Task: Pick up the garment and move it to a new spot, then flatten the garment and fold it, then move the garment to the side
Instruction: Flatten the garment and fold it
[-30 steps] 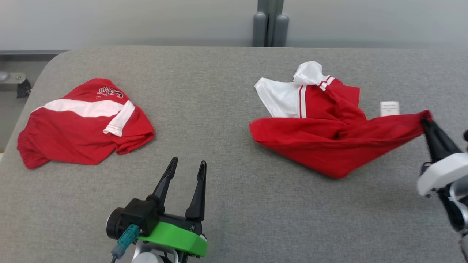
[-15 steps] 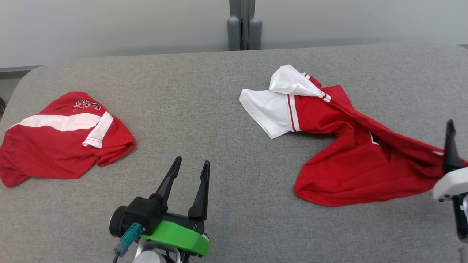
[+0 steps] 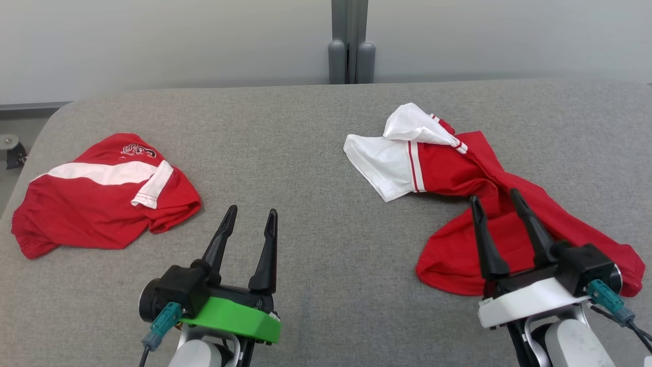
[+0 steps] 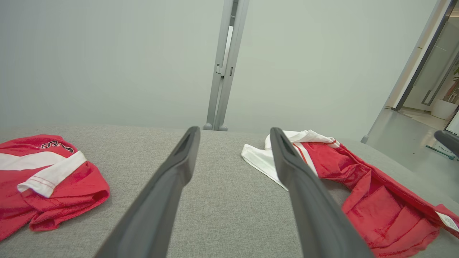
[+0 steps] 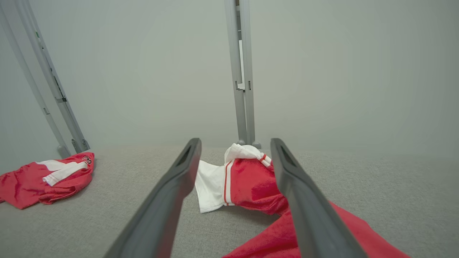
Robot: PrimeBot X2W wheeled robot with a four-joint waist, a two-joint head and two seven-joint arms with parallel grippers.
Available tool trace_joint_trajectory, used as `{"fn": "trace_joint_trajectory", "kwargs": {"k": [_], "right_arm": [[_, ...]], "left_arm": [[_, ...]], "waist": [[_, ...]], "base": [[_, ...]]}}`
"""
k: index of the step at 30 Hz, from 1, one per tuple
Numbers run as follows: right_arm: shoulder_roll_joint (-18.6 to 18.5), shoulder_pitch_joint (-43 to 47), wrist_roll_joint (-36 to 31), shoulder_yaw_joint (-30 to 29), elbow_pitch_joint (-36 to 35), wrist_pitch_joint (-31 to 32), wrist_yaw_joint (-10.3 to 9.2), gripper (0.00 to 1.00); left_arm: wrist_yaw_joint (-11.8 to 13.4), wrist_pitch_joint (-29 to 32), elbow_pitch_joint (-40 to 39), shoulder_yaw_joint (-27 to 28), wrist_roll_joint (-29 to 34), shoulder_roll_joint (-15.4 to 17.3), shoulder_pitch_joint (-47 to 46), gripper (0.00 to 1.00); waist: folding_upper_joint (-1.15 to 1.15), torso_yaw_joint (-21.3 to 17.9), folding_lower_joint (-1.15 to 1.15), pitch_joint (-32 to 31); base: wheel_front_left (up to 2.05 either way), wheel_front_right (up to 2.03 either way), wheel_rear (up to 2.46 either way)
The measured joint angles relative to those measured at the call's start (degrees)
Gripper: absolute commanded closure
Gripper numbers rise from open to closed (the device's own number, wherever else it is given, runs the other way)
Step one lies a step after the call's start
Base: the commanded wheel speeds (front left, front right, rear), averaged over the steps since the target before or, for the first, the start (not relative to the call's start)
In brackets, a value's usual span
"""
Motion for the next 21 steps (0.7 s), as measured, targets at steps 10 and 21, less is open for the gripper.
{"fn": "trace_joint_trajectory", "kwargs": {"k": [10,21], "right_arm": [[0.04,-0.66,-2.77,2.63,2.1,-0.22,-0.01,0.0],[-9.14,-21.52,-5.12,11.93,20.45,10.57,0.0,0.0]], "left_arm": [[0.25,0.0,0.03,-0.88,-0.07,0.0,0.69,0.0],[0.45,0.0,0.15,-5.89,-1.53,0.02,-2.84,0.0]], "waist": [[0.0,1.9,0.0,0.82],[0.0,7.49,0.0,5.74]], "base": [[0.0,0.0,0.0],[0.0,0.0,0.0]]}}
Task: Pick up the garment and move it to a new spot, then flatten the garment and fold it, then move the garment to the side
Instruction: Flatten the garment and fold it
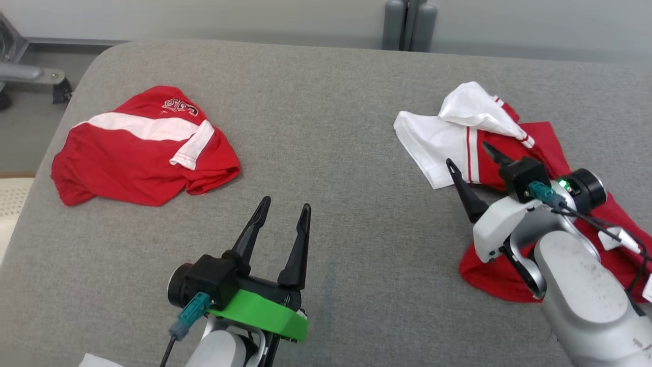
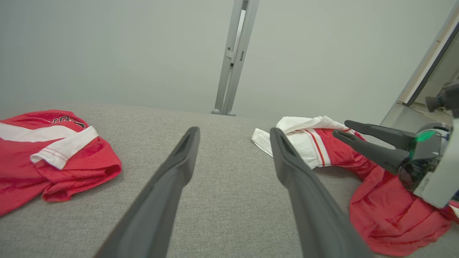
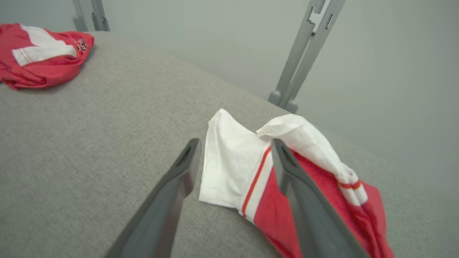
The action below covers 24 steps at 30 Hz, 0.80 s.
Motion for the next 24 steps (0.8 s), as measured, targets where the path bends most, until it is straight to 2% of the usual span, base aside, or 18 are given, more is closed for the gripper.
{"fn": "trace_joint_trajectory", "kwargs": {"k": [7,13,17,18,19,24], "right_arm": [[-4.9,-10.91,-0.49,5.82,11.87,4.88,0.01,0.0],[-6.89,-16.22,-0.97,10.96,20.29,8.96,0.01,0.0],[-7.12,-19.34,-1.78,11.77,24.04,9.54,0.02,0.0],[-7.08,-19.93,-2.03,11.73,25.03,9.77,0.02,0.54],[-7.04,-20.23,-2.13,11.7,25.7,9.68,0.02,1.0],[-5.8,-21.64,-2.42,11.48,28.74,8.09,0.02,1.0]], "left_arm": [[0.9,0.0,-0.18,-2.61,-1.91,0.0,-1.53,0.0],[1.58,0.0,-0.37,-3.34,-3.12,0.0,-1.65,0.0],[1.8,0.0,-0.53,-3.47,-3.43,0.0,-1.66,0.0],[1.8,0.0,-0.59,-3.55,-3.47,0.0,-1.66,0.0],[1.8,0.0,-0.62,-3.63,-3.5,0.0,-1.66,0.0],[1.79,0.0,-0.68,-3.86,-3.63,0.0,-1.72,0.0]], "waist": [[0.0,5.53,0.0,3.0],[0.0,10.01,0.0,4.71],[0.0,11.97,0.0,5.61],[0.0,12.26,0.0,5.89],[0.0,12.43,0.0,6.09],[0.0,12.63,0.0,6.62]], "base": [[0.0,0.0,0.0],[0.0,0.0,0.0],[0.0,0.0,0.0],[0.0,0.0,0.0],[0.0,0.0,0.0],[0.0,0.0,0.0]]}}
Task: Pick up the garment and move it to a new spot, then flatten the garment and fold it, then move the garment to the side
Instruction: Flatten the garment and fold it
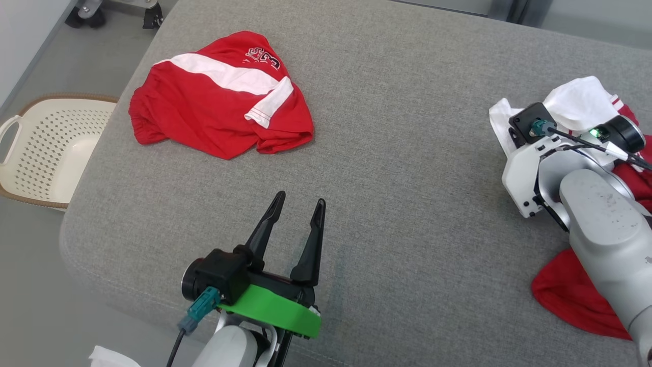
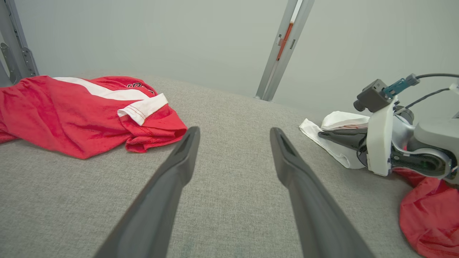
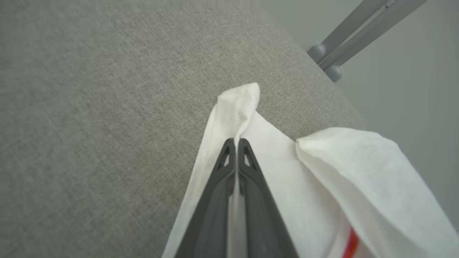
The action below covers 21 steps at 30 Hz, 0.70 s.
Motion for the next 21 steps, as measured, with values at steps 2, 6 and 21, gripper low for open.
{"fn": "trace_joint_trajectory", "kwargs": {"k": [2,6,21], "right_arm": [[0.68,-0.64,0.27,-0.21,0.34,-1.62,-0.01,1.0],[3.88,-1.03,2.59,1.53,-0.74,-7.24,-0.01,1.0],[8.9,-0.19,17.4,27.26,-11.36,-16.47,0.0,0.0]], "left_arm": [[-0.01,0.0,0.03,0.0,0.0,0.0,-0.03,0.0],[-0.15,0.0,0.46,0.14,0.02,0.0,-0.07,0.0],[-0.71,0.0,1.69,1.21,0.83,-0.01,1.15,0.0]], "waist": [[0.0,-0.2,0.0,-0.09],[0.0,-0.58,0.0,-0.75],[0.0,-2.57,0.0,-5.49]], "base": [[0.0,0.0,0.0],[0.0,0.0,0.0],[0.0,0.0,0.0]]}}
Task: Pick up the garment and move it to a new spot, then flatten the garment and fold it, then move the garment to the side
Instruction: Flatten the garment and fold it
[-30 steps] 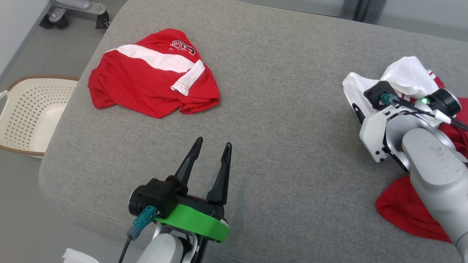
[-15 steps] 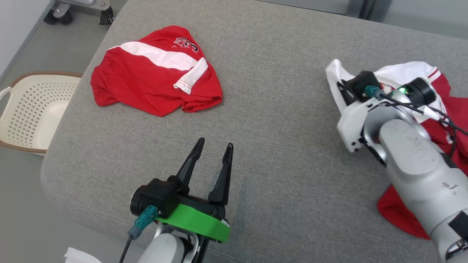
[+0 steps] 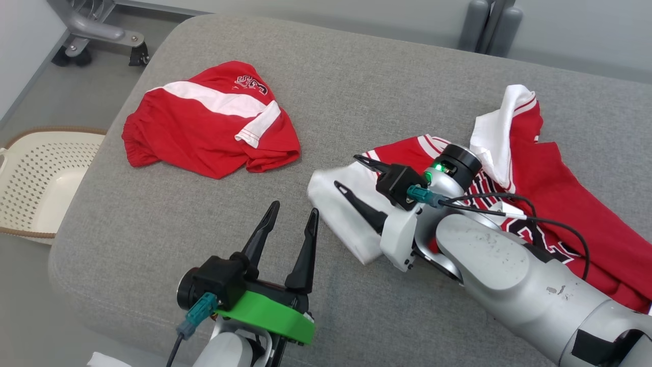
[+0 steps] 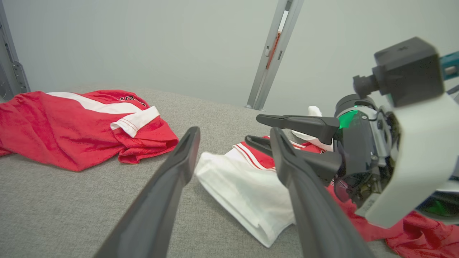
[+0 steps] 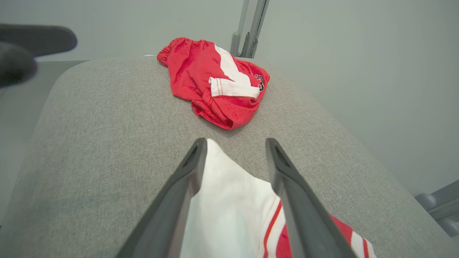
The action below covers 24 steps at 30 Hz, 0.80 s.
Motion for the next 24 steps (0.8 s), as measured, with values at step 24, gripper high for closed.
{"fn": "trace_joint_trajectory", "kwargs": {"k": [24], "right_arm": [[-0.94,33.46,-7.79,-44.97,-28.04,-2.44,-0.01,0.0]], "left_arm": [[-0.78,0.0,-2.86,8.29,2.34,0.0,4.02,0.0]], "waist": [[0.0,-12.51,0.0,-7.11]], "base": [[0.0,0.0,0.0]]}}
